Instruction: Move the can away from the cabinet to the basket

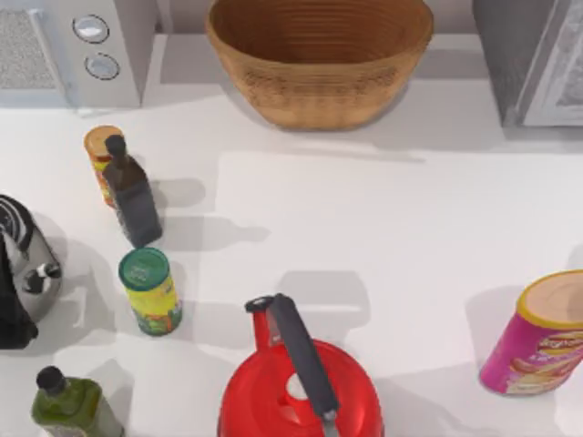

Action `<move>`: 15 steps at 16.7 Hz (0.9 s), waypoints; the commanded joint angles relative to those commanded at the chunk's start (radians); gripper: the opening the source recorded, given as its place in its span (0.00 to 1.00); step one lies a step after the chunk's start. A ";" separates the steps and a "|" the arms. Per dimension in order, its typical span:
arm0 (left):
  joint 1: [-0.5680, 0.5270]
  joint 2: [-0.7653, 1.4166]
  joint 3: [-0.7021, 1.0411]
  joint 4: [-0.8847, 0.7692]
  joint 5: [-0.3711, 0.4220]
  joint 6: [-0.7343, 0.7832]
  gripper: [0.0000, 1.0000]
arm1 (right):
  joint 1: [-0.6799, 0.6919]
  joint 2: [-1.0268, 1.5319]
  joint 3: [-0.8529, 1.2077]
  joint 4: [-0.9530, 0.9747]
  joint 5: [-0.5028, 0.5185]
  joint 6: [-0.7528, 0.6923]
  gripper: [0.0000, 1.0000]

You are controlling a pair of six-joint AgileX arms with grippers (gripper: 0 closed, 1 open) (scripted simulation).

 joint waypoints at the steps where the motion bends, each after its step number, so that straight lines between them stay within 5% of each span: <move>1: 0.000 0.000 0.000 0.000 0.000 0.000 1.00 | 0.007 0.021 0.020 0.007 0.007 0.000 0.00; 7: 0.000 0.000 0.000 0.000 0.000 0.000 1.00 | 0.114 0.366 0.330 0.097 0.116 0.001 0.00; 15: 0.000 0.000 0.000 0.000 0.000 0.000 1.00 | 0.337 1.236 1.005 0.275 0.353 0.005 0.00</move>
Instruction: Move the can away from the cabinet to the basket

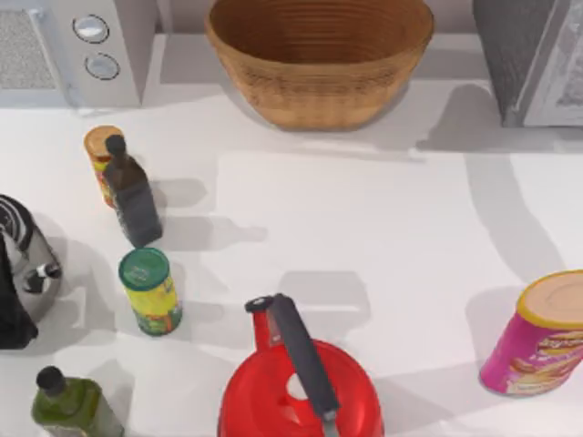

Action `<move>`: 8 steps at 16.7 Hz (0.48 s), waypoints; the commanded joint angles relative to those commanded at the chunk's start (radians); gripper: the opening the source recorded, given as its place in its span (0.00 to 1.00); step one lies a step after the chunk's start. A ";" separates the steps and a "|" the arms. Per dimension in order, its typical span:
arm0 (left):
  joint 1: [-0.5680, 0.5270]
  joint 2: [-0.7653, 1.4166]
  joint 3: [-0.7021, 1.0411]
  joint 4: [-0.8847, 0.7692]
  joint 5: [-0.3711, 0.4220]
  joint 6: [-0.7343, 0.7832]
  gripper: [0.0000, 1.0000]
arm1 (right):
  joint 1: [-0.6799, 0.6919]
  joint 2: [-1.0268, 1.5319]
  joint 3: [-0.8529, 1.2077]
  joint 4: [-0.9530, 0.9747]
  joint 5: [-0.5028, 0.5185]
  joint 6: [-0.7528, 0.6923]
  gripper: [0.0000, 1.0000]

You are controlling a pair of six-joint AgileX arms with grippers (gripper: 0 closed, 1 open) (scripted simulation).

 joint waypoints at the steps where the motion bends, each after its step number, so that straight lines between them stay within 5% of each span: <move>1: 0.000 0.000 0.000 0.000 0.000 0.000 1.00 | 0.029 0.116 0.088 0.023 0.031 0.001 0.00; 8: 0.000 0.000 0.000 0.000 0.000 0.000 1.00 | 0.198 0.804 0.604 0.158 0.207 0.006 0.00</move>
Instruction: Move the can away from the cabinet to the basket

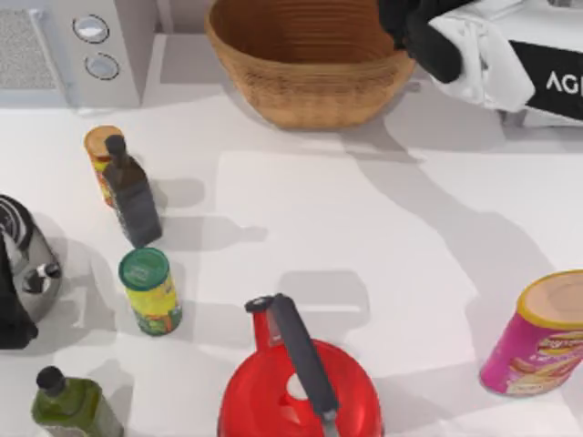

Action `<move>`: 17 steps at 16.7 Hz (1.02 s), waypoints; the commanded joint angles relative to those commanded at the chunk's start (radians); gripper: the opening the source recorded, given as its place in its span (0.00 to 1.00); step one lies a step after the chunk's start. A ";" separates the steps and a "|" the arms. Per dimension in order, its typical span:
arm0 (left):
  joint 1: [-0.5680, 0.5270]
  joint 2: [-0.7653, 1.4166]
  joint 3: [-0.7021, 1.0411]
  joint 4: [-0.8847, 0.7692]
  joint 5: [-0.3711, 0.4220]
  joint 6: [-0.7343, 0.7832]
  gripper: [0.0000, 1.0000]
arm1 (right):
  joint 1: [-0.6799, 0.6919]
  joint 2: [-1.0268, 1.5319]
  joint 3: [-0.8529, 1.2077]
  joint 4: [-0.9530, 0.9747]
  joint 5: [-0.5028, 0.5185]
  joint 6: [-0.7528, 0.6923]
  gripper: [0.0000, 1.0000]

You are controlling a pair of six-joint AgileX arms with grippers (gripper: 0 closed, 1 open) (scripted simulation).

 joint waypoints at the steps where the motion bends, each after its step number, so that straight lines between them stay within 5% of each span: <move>1: 0.000 0.000 0.000 0.000 0.000 0.000 1.00 | 0.017 0.067 0.051 0.014 0.018 0.001 0.00; 17: 0.000 0.000 0.000 0.000 0.000 0.000 1.00 | 0.045 0.316 0.282 0.031 0.045 0.002 0.00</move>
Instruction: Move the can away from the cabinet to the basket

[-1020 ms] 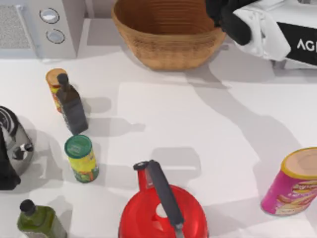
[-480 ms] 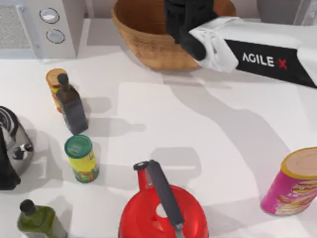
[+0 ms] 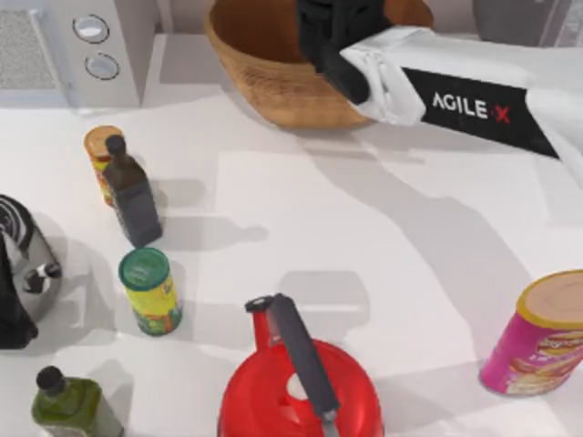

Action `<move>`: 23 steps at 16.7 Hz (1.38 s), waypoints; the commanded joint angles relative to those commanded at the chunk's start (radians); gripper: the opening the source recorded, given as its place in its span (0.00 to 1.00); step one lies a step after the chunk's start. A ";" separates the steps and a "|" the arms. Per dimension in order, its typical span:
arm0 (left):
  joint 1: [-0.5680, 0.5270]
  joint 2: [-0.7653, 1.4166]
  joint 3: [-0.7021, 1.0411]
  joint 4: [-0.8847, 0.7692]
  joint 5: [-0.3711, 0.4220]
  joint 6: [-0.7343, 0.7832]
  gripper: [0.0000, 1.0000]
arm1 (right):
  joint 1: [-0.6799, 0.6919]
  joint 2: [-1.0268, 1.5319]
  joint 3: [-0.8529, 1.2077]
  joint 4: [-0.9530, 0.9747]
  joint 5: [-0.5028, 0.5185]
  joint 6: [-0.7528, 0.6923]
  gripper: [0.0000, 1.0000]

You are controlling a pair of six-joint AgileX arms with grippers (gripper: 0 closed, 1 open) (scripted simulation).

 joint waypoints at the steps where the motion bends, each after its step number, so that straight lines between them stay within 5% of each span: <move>1: 0.000 0.000 0.000 0.000 0.000 0.000 1.00 | -0.003 0.011 0.016 -0.003 -0.002 -0.001 0.00; 5: 0.000 0.000 0.000 0.000 0.000 0.000 1.00 | -0.005 0.017 0.025 -0.005 -0.004 -0.001 0.00; 18: 0.000 0.000 0.000 0.000 0.000 0.000 1.00 | -0.005 0.017 0.025 -0.005 -0.004 -0.001 0.98; 23: 0.000 0.000 0.000 0.000 0.000 0.000 1.00 | -0.005 0.017 0.025 -0.005 -0.004 -0.001 1.00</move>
